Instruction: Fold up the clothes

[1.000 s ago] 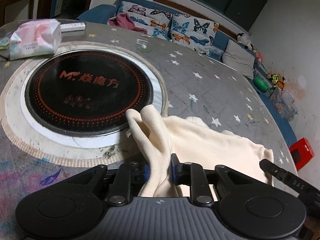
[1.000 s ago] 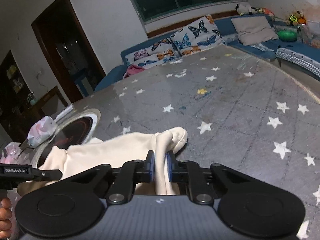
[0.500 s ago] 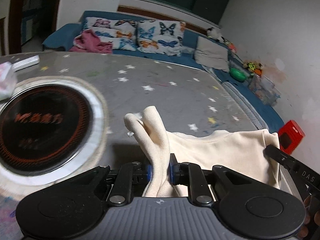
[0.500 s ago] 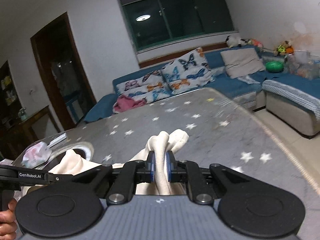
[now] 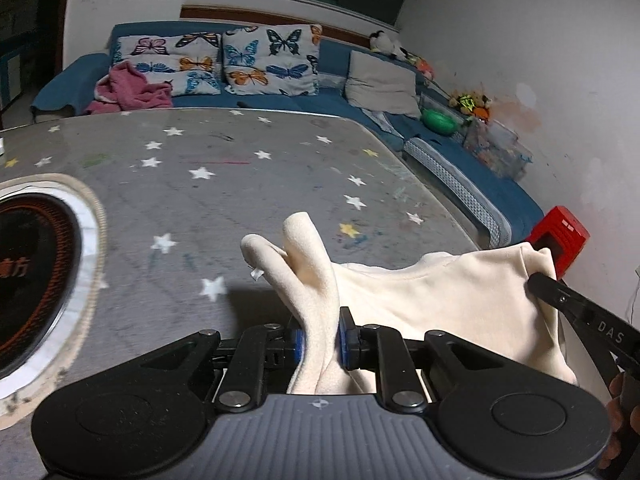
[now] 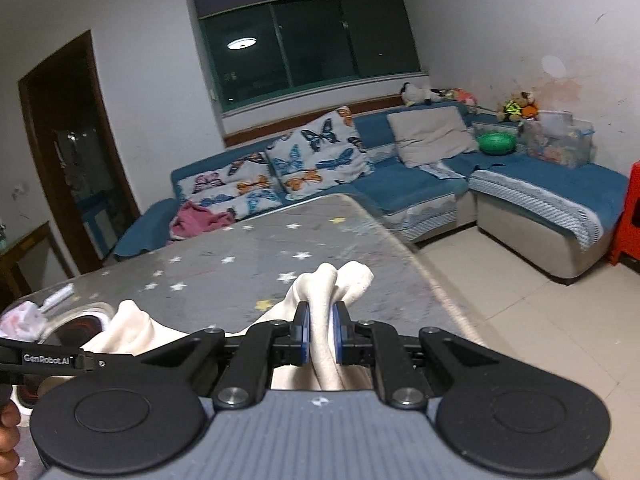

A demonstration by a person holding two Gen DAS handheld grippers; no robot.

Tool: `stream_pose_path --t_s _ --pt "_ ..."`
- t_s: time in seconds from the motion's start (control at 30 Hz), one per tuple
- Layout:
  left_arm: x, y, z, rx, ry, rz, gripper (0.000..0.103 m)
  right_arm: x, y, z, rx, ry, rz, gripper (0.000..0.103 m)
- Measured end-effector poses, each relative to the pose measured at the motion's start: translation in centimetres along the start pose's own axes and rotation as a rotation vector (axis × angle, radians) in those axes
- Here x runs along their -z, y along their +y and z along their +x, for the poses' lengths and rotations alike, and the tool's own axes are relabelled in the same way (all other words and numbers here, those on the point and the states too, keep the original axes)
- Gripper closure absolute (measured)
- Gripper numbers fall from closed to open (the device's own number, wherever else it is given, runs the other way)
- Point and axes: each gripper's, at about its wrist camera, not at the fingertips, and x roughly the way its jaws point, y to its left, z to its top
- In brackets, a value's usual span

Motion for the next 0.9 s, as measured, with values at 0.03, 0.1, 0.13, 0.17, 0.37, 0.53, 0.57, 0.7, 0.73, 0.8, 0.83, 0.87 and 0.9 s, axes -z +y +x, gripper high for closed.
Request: stream_pose_path --t_s 0.03,0.1,0.13,0.17,0.37,0.53,0.57,0.7,0.73,0.8,0.83,0.87,0.9 --pt "-0.1 -0.4 0.3 0.003 0.002 0.006 0.086 -0.1 -0.3 0.2 0.01 0.001 0.0 0.093" --pt "-0.1 -1.0 0.9 0.014 0.007 0.02 0.086 -0.1 -0.9 0.5 0.028 0.003 0.005 0.093" --pt "-0.1 -1.4 1.2 0.017 0.01 0.026 0.086 -0.1 -1.2 0.6 0.035 0.004 0.009 0.093" --pt "-0.1 -1.7 1.5 0.021 0.014 0.036 0.086 -0.1 -1.5 0.7 0.043 0.005 0.012 0.093" --pt "0.2 -2.6 3.4 0.014 0.038 0.063 0.085 0.5 -3.1 2.1 0.098 0.036 0.013 0.093" --pt "0.9 -2.1 4.3 0.0 0.058 0.071 0.085 1.2 -4.4 3.3 0.121 0.071 0.022 0.093" --pt "1.1 -1.9 4.5 -0.001 0.064 0.07 0.085 1.4 -4.6 3.5 0.124 0.079 0.021 0.093" --pt "1.6 -1.2 4.7 -0.008 0.077 0.069 0.075 1.9 -4.9 4.4 0.132 0.118 0.009 0.091" --pt "1.7 -1.0 4.7 -0.01 0.077 0.07 0.073 2.0 -4.9 4.6 0.137 0.125 0.001 0.09" --pt "1.5 -0.8 4.3 -0.017 0.078 0.075 0.067 1.9 -4.8 4.8 0.149 0.128 -0.014 0.088" --pt "1.4 -0.7 4.1 -0.02 0.077 0.08 0.065 1.8 -4.7 4.7 0.157 0.118 -0.021 0.087" --pt "1.3 -0.7 3.8 -0.025 0.07 0.083 0.063 1.7 -4.6 4.5 0.164 0.108 -0.026 0.087" --pt "1.2 -0.7 3.5 -0.03 0.062 0.086 0.062 1.4 -4.6 4.3 0.161 0.099 -0.022 0.087"
